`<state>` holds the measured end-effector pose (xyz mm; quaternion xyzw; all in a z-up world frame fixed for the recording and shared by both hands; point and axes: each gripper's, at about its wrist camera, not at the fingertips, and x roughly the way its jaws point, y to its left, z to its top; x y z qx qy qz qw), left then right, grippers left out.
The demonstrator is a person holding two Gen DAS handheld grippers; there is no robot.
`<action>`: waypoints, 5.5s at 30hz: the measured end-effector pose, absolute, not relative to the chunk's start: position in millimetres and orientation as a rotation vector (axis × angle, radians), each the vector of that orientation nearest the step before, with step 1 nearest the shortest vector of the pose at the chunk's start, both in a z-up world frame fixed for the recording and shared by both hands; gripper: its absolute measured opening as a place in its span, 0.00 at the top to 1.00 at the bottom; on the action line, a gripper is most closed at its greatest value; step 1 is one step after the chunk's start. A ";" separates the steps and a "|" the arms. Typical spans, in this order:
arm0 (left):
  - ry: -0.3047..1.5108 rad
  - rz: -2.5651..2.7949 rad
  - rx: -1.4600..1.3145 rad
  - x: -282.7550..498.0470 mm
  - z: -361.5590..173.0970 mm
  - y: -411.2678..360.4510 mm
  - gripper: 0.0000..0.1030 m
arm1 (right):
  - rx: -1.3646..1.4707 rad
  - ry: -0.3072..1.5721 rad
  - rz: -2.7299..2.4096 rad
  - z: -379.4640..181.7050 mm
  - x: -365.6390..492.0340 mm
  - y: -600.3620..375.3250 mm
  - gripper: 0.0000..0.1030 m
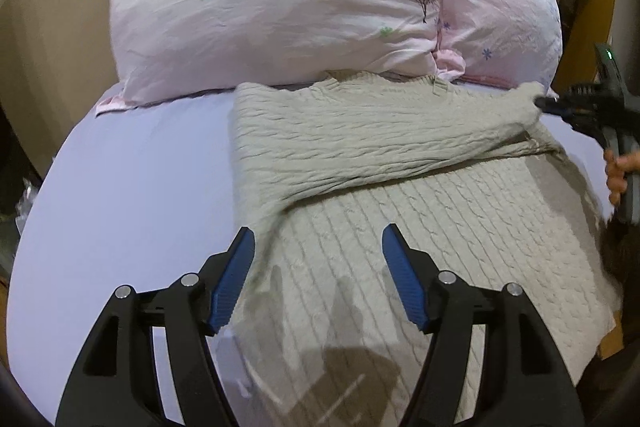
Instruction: Fold small clothes
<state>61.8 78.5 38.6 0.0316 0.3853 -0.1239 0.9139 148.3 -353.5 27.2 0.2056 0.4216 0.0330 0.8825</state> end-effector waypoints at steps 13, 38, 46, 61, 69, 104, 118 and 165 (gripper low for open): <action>0.868 -0.288 -0.114 30.9 23.4 114.8 0.30 | 0.359 0.976 0.081 2.9 165.6 -367.1 0.64; 0.899 -0.431 -0.345 -83.1 0.9 123.5 0.57 | 0.766 1.064 0.657 -49.5 -61.1 -408.4 0.91; 0.960 -0.426 -0.308 -76.8 -1.2 119.4 0.91 | 0.871 0.841 0.742 -8.1 -43.8 -424.1 0.93; 0.811 -0.285 -0.434 200.0 44.9 131.7 0.91 | 1.006 0.707 0.427 -1.4 199.0 -434.9 0.93; 0.889 -0.308 -0.780 247.9 8.9 175.0 0.74 | 1.187 0.748 0.363 -39.5 250.3 -434.3 0.42; 0.918 -0.903 -0.831 234.5 71.8 -112.2 0.85 | 0.847 0.475 0.366 19.2 178.1 -479.9 0.09; 0.892 -0.662 -0.600 238.7 58.5 -79.1 0.33 | 0.835 0.863 0.371 -9.1 206.0 -485.6 0.03; 0.761 -0.599 0.043 142.1 28.2 -72.4 0.44 | 0.270 0.887 0.394 -14.5 213.6 -342.6 0.88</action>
